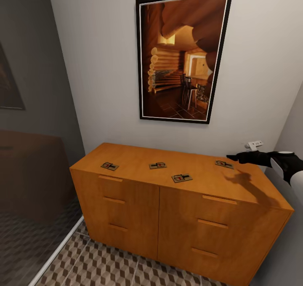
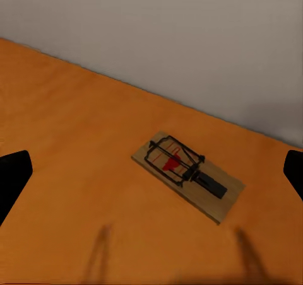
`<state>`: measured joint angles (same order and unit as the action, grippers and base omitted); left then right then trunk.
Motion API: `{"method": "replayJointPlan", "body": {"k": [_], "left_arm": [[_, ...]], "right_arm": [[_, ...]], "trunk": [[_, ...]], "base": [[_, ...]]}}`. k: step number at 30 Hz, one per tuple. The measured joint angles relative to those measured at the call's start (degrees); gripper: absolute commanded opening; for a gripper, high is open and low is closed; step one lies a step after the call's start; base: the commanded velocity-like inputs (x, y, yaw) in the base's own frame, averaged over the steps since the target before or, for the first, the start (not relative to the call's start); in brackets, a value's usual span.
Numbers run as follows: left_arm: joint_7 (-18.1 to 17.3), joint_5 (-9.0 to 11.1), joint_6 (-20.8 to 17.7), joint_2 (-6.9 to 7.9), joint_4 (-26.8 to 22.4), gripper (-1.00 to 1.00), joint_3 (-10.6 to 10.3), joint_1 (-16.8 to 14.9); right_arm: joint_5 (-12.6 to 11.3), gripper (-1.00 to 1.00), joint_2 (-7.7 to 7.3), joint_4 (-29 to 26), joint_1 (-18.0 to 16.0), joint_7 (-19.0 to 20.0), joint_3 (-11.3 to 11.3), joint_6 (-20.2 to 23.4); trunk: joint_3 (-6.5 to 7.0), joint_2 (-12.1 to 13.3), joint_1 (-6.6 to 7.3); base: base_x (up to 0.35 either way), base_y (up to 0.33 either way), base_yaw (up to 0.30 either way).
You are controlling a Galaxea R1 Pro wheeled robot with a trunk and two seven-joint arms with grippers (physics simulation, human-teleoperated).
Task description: Take the four mousetraps from the cabinet in the bathroom and place them on the bathroom floor. Make sure all four end up on the same floor surface, and ensure that at least two of them are either under or directly next to the same bathroom sink.
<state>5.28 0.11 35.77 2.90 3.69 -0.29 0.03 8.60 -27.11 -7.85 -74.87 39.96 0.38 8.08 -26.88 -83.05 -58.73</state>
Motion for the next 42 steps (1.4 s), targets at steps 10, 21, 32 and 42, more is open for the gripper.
{"method": "replayJointPlan", "body": {"k": [10, 21, 32, 42], "left_arm": [[0.00, -0.01, 0.00, 0.00, -0.01, 1.00, 0.00, 0.00], [0.00, 0.00, 0.00, 0.00, 0.00, 1.00, 0.00, 0.00], [0.00, 0.00, 0.00, 0.00, 0.00, 1.00, 0.00, 0.00], [0.00, 0.00, 0.00, 0.00, 0.00, 1.00, 0.00, 0.00]], "right_arm": [[2.55, 1.00, -1.49, -0.16, 0.00, 6.83, 0.05, -0.96], [7.58, 1.00, -2.67, -0.23, 0.00, 12.62, 0.08, -3.22], [12.41, 1.00, -2.75, -0.42, 0.01, 18.94, 0.12, -3.45], [14.53, 1.00, -2.74, -0.51, 0.01, 21.50, 0.37, -3.49]], "trunk": [[0.00, 0.00, 0.00], [0.00, 0.00, 0.00], [0.00, 0.00, 0.00], [0.00, 0.00, 0.00]], "base": [[0.000, 0.000, 0.000], [0.000, 0.000, 0.000], [0.000, 0.000, 0.000], [0.000, 0.000, 0.000]]}}
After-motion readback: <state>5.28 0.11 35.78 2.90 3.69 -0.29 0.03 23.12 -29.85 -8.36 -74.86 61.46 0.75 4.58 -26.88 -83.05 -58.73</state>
